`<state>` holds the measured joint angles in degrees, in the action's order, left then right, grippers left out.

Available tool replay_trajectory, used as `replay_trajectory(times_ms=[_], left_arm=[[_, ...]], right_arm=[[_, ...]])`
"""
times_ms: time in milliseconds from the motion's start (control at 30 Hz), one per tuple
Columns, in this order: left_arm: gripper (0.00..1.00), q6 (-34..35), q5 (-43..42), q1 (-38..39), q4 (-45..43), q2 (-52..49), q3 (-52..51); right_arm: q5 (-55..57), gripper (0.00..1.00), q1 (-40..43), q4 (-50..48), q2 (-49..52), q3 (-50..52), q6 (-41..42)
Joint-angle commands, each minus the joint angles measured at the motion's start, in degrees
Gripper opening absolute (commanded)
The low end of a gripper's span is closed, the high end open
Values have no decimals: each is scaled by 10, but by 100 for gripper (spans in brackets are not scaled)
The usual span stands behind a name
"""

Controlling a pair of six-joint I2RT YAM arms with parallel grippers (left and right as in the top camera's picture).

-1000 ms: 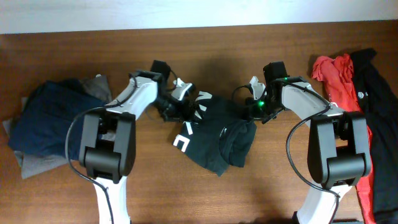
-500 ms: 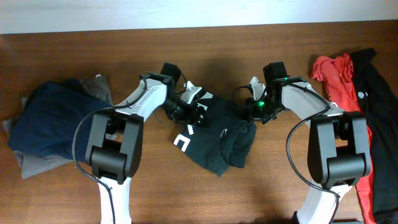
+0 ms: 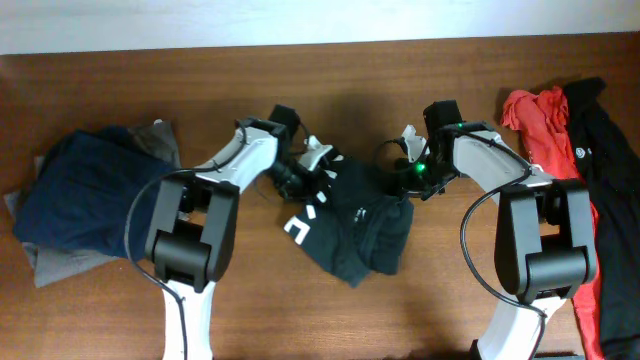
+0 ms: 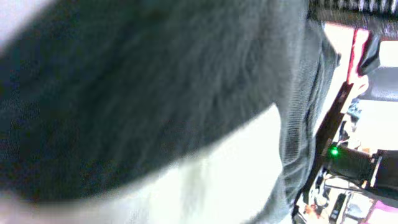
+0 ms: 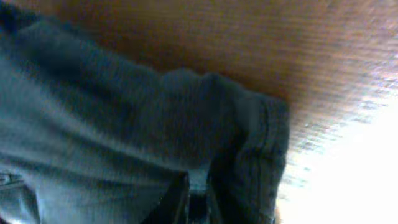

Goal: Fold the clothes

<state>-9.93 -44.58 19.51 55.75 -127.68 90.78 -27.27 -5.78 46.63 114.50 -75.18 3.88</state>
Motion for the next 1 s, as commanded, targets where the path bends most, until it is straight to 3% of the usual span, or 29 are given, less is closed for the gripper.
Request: replay_trajectory(times_ms=[0,367,700,867,967], left_arm=[[1,-34,-15,-44,21,70,20],[1,-102,89,-265,60,252,24],[0,-131,182,-476,53,201,23],[1,-126,124,-553,52,198,23],[1,-100,159,-587,51,196,23]], right_arm=[[-56,22,-2,26,-38,-38,0],[-77,27,-3,63,-115,-132,1],[-85,27,-3,66,-119,-148,11],[-85,27,-3,65,-119,-148,11],[-85,27,-2,66,-119,-148,11]])
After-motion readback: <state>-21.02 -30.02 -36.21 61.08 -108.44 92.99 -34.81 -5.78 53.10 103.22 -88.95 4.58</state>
